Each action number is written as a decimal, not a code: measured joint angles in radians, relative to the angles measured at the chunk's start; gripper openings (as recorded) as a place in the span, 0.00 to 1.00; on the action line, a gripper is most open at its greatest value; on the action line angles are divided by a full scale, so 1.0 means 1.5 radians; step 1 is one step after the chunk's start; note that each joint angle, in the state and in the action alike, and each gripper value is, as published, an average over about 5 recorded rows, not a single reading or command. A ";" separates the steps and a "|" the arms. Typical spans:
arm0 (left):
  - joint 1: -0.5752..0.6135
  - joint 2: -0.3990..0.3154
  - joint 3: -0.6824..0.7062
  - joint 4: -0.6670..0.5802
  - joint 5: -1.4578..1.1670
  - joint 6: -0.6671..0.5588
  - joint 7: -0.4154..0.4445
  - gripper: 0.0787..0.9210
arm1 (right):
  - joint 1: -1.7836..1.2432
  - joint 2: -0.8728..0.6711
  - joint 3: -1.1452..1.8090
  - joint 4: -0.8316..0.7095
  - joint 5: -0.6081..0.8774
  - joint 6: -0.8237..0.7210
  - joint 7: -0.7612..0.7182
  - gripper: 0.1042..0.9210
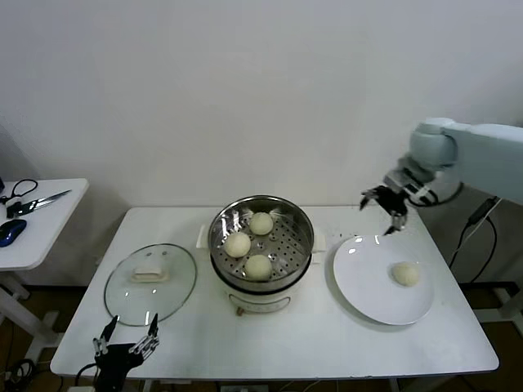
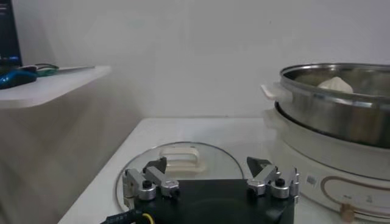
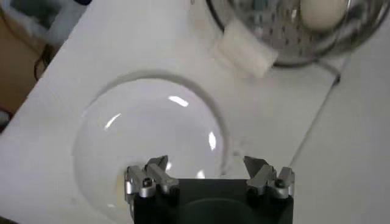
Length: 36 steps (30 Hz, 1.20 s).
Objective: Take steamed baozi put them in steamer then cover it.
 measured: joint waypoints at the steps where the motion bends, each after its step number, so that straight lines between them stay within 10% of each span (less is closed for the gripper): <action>1: 0.000 0.000 0.000 0.000 0.000 0.000 0.001 0.88 | -0.016 -0.011 0.011 -0.006 -0.005 -0.011 -0.001 0.88; 36: 0.011 -0.007 -0.008 0.009 0.008 -0.001 0.008 0.88 | -0.422 0.018 0.344 -0.258 -0.148 -0.109 -0.002 0.88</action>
